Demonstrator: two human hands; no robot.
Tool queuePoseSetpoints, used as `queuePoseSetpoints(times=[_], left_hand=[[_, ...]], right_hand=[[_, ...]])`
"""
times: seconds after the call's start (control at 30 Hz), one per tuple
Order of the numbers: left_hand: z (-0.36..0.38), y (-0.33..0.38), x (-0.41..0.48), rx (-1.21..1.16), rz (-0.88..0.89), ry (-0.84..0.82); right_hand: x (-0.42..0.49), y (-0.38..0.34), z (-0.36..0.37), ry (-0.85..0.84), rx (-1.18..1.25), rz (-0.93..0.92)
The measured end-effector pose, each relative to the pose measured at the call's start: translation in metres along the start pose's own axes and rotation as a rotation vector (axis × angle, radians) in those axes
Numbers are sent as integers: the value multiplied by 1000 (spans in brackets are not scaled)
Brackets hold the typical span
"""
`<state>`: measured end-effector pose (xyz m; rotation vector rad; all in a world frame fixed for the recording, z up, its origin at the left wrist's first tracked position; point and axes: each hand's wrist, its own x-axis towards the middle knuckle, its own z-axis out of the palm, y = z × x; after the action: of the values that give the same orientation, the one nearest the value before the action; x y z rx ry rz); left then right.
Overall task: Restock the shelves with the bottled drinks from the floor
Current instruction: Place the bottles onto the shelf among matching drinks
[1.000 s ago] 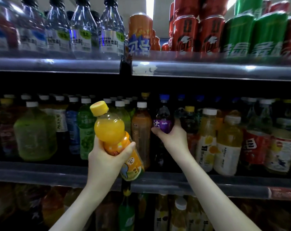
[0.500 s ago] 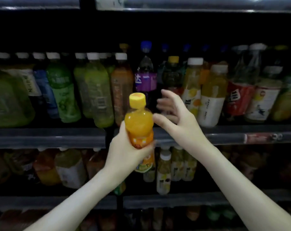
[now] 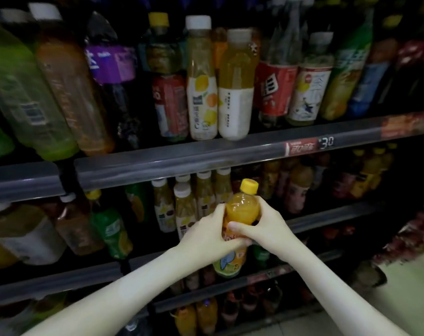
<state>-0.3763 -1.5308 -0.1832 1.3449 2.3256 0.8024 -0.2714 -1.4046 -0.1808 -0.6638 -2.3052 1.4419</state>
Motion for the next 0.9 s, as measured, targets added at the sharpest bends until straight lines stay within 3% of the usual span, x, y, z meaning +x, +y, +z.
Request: queuePoseSetpoints(times=[0.07, 0.17, 0.23, 0.33, 0.47, 0.73, 0.9], left_hand=[[15, -6, 6, 169, 70, 87], [33, -26, 12, 419, 243, 378], [42, -46, 20, 616, 210, 497], [41, -65, 30, 779, 47, 515], [41, -76, 40, 850, -43, 511], [45, -82, 48, 926, -102, 527], [55, -75, 49, 886, -85, 514]], right_hand=[[2, 18, -9, 51, 2, 26], [10, 43, -23, 185, 39, 58], [18, 56, -31, 273, 104, 76], [33, 69, -40, 358, 134, 84], [58, 84, -42, 404, 164, 66], [96, 104, -29, 293, 88, 72], [114, 107, -33, 318, 32, 76]])
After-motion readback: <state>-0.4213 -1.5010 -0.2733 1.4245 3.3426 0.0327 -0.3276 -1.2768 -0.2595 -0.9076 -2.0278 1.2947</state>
